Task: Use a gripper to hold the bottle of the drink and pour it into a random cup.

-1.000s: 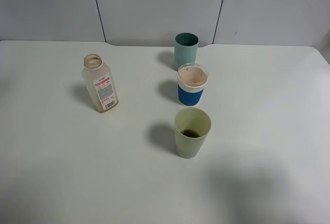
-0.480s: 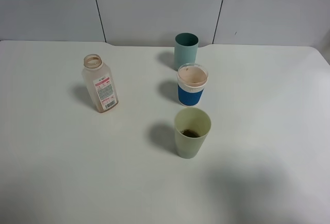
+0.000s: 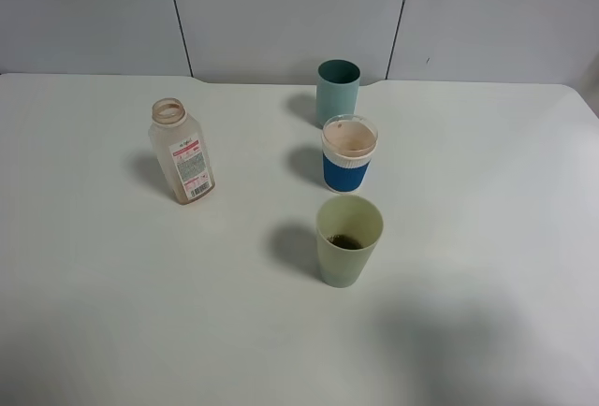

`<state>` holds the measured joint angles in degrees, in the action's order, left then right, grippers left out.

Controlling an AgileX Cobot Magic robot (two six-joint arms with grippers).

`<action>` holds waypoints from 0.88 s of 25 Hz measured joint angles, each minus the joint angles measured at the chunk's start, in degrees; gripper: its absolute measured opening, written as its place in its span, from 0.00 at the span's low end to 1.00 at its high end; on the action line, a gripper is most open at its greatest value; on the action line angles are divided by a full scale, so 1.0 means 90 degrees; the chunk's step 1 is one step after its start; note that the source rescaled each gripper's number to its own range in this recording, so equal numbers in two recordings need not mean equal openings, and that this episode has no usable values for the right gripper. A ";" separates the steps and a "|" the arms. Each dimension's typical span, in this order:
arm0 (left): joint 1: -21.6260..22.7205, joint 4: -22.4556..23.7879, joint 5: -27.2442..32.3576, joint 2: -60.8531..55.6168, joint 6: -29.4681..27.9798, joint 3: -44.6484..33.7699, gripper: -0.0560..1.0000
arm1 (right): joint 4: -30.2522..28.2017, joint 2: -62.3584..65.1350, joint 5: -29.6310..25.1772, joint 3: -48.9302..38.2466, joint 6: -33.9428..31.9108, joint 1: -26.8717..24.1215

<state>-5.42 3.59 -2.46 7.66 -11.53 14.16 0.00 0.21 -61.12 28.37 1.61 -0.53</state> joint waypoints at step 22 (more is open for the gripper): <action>0.0000 0.0508 0.4674 -0.0880 -0.0023 0.1604 0.86 | 0.0000 0.0000 0.0000 0.0000 0.0000 0.0000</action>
<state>-5.42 8.16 39.60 -0.26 -11.74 28.59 0.00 0.21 -61.12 28.37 1.61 -0.53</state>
